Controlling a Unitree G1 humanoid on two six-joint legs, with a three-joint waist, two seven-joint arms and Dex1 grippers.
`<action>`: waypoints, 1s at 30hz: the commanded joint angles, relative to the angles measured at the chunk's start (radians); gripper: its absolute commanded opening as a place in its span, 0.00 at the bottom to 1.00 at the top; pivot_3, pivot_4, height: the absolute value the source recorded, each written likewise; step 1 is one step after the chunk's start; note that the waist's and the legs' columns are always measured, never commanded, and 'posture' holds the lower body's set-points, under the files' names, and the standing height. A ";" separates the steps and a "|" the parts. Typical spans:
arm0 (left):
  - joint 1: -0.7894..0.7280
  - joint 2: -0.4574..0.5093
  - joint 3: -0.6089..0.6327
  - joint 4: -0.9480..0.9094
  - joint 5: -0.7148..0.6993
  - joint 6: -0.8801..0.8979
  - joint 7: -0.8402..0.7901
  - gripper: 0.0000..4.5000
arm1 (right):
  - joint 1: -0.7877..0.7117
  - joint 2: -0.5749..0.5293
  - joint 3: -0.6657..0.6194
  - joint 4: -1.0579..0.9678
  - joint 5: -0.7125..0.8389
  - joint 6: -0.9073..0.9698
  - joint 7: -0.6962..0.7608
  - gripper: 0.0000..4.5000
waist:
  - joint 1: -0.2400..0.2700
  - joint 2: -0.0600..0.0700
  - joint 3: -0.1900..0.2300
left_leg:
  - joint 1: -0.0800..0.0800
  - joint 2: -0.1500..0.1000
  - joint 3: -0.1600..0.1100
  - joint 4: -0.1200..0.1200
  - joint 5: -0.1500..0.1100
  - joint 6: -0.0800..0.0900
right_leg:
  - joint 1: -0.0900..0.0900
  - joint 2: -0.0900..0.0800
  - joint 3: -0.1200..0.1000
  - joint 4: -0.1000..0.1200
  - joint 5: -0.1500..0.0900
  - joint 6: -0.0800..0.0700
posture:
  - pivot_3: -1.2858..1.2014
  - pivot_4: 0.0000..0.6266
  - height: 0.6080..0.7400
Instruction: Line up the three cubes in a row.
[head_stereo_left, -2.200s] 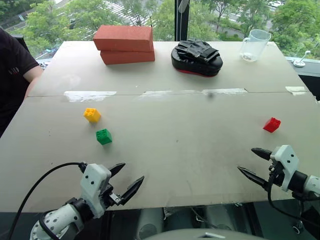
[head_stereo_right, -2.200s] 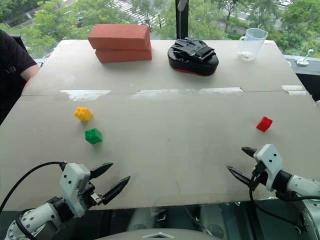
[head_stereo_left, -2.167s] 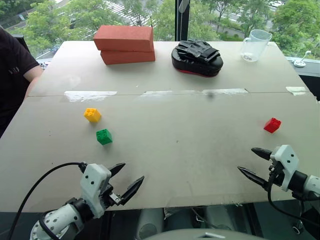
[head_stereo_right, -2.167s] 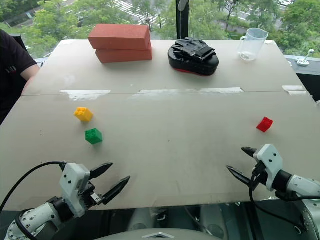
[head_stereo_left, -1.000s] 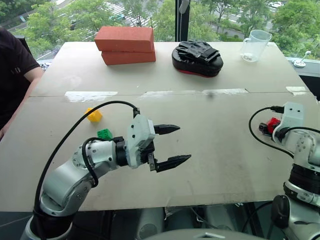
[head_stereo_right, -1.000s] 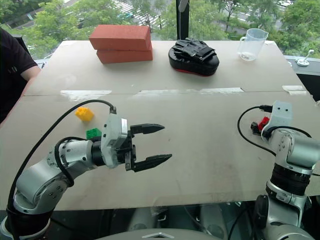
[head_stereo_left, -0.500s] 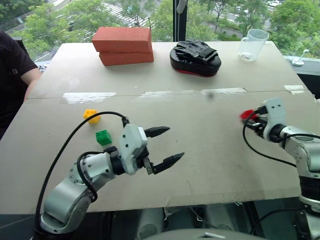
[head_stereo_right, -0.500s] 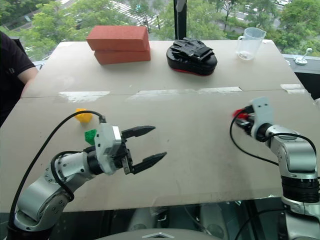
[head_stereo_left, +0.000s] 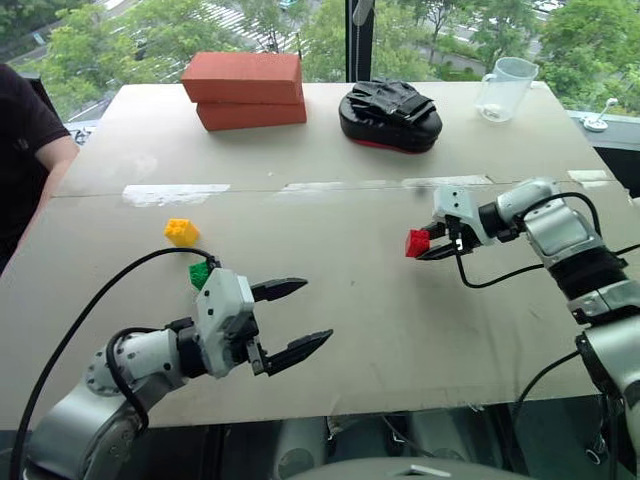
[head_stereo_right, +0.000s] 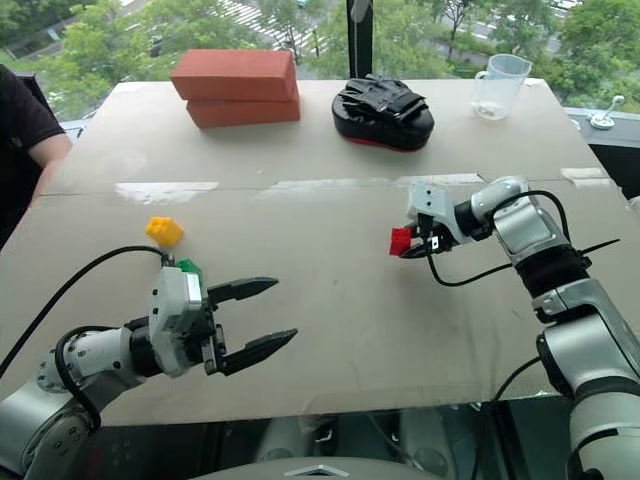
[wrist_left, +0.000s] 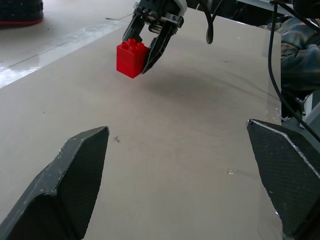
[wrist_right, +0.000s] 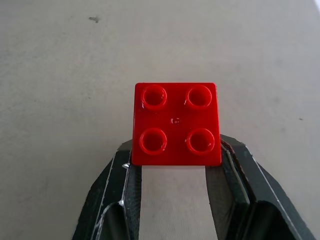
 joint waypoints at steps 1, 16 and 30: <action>0.029 0.008 0.055 -0.064 -0.031 -0.018 -0.007 1.00 | -0.054 0.020 -0.007 0.068 -0.023 -0.080 0.060 0.29 | 0.000 0.000 0.000 | 0.000 0.000 0.001 0.000 0.000 0.000 | 0.000 0.000 0.001 0.000 0.000 0.000 | 0.52 0.24 1.00; 0.068 0.012 0.094 -0.063 -0.038 -0.026 -0.046 1.00 | -0.122 0.087 -0.024 0.231 -0.098 -0.227 0.103 0.29 | -0.016 0.001 0.001 | 0.002 0.001 0.001 0.000 -0.001 0.001 | 0.000 0.000 0.000 0.002 0.000 -0.002 | 0.52 0.24 1.00; 0.091 0.004 0.100 -0.066 -0.027 -0.040 -0.035 1.00 | -0.151 0.117 -0.018 0.316 -0.153 -0.294 0.129 0.87 | -0.018 0.001 0.001 | 0.002 0.001 0.001 0.000 0.000 -0.001 | 0.000 0.000 0.000 0.002 0.000 -0.003 | 0.52 0.24 1.00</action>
